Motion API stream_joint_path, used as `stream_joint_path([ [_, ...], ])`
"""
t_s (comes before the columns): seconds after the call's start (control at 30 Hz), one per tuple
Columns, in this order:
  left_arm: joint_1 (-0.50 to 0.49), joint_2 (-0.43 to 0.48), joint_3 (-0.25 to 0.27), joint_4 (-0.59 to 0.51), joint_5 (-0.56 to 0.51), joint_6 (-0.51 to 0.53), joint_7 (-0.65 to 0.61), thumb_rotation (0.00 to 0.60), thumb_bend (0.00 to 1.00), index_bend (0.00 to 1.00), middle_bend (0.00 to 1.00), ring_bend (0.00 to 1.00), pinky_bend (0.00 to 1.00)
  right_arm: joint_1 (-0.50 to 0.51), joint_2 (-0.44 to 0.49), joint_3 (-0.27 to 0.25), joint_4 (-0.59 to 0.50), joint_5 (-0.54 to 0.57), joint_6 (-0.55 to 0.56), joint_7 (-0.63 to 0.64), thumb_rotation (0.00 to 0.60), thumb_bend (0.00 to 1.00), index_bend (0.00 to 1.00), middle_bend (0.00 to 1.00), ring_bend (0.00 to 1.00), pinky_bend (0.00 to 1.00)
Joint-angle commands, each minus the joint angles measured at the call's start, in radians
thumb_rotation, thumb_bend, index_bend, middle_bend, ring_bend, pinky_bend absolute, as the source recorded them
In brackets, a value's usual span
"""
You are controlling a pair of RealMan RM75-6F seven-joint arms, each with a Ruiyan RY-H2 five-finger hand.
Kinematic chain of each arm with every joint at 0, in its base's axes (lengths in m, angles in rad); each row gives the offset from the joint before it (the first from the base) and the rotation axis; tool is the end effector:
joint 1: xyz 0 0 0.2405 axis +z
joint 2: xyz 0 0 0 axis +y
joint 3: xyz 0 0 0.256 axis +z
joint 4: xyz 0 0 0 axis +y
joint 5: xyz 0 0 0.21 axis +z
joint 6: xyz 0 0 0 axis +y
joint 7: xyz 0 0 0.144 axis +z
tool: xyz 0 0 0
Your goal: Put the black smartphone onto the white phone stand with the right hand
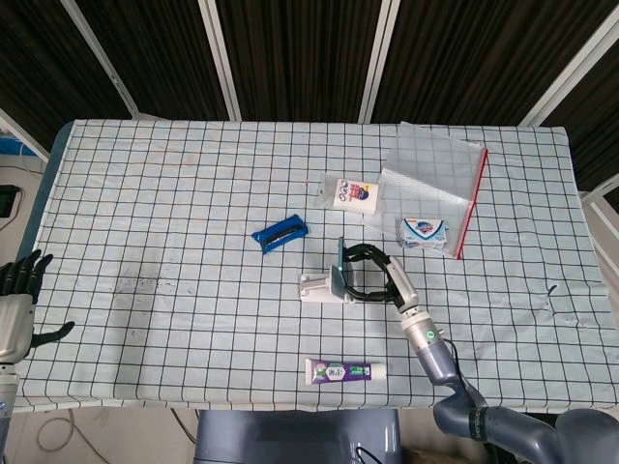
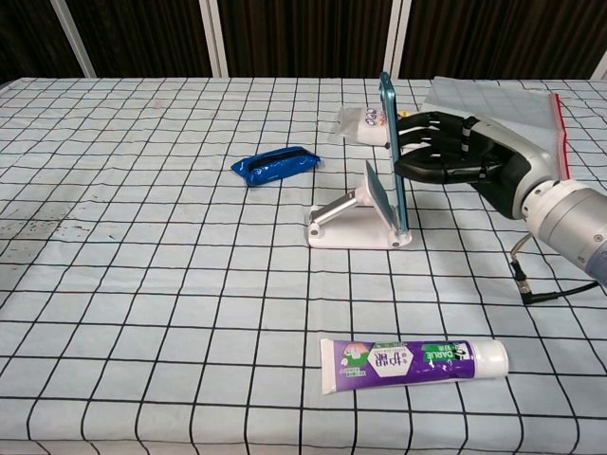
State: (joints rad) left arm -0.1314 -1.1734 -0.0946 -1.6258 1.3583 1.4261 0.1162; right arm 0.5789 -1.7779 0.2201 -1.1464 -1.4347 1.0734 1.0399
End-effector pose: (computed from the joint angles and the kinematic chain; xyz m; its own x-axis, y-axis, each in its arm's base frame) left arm -0.3124 0.2033 0.1454 0.4183 0.0159 0.9082 0.9048 0.0802 -0.4182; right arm -0.1833 -0.3304 -0.0480 -0.6730 -0.3815 0.6337 -0.6791 -0.0208 -0.7337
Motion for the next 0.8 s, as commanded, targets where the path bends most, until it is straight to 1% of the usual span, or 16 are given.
stream_joint_path([
  [0.03,0.0,0.0,0.0,0.0,0.0,0.0,-0.001,0.6,0.0,0.0,0.0,0.0,0.0,0.002,-0.003,-0.001,0.006,0.001,-0.002,0.0,0.6,0.48,0.51,0.55,0.33,0.21],
  [0.37,0.0,0.001,0.0,0.001,-0.002,-0.002,-0.005,0.6,0.0,0.0,0.0,0.0,0.0,-0.001,-0.019,-0.007,0.021,0.01,0.002,-0.009,0.6,0.46,0.51,0.55,0.33,0.21],
  [0.47,-0.001,0.002,-0.001,0.0,-0.003,-0.002,-0.005,0.6,0.0,0.0,0.0,0.0,0.0,0.001,-0.024,-0.006,0.025,0.013,0.002,-0.016,0.6,0.41,0.51,0.55,0.33,0.21],
  [0.53,-0.001,0.002,-0.001,0.0,-0.002,-0.002,-0.006,0.6,0.0,0.0,0.0,0.0,0.0,0.002,-0.026,-0.004,0.026,0.015,0.002,-0.021,0.6,0.35,0.51,0.55,0.32,0.21],
  [0.6,-0.001,0.002,0.0,0.001,-0.002,-0.002,-0.006,0.6,0.0,0.0,0.0,0.0,0.0,0.003,-0.029,-0.002,0.026,0.018,0.003,-0.031,0.6,0.26,0.51,0.55,0.32,0.2],
  [0.67,0.0,0.002,0.0,0.0,-0.001,-0.001,-0.006,0.6,0.0,0.0,0.0,0.0,0.0,0.004,-0.031,0.0,0.024,0.022,0.004,-0.042,0.6,0.2,0.51,0.55,0.31,0.19],
  [0.8,0.0,0.002,0.001,0.0,0.0,-0.001,-0.006,0.6,0.0,0.0,0.0,0.0,0.0,0.002,-0.031,0.001,0.016,0.025,0.007,-0.057,0.6,0.09,0.49,0.5,0.26,0.18],
])
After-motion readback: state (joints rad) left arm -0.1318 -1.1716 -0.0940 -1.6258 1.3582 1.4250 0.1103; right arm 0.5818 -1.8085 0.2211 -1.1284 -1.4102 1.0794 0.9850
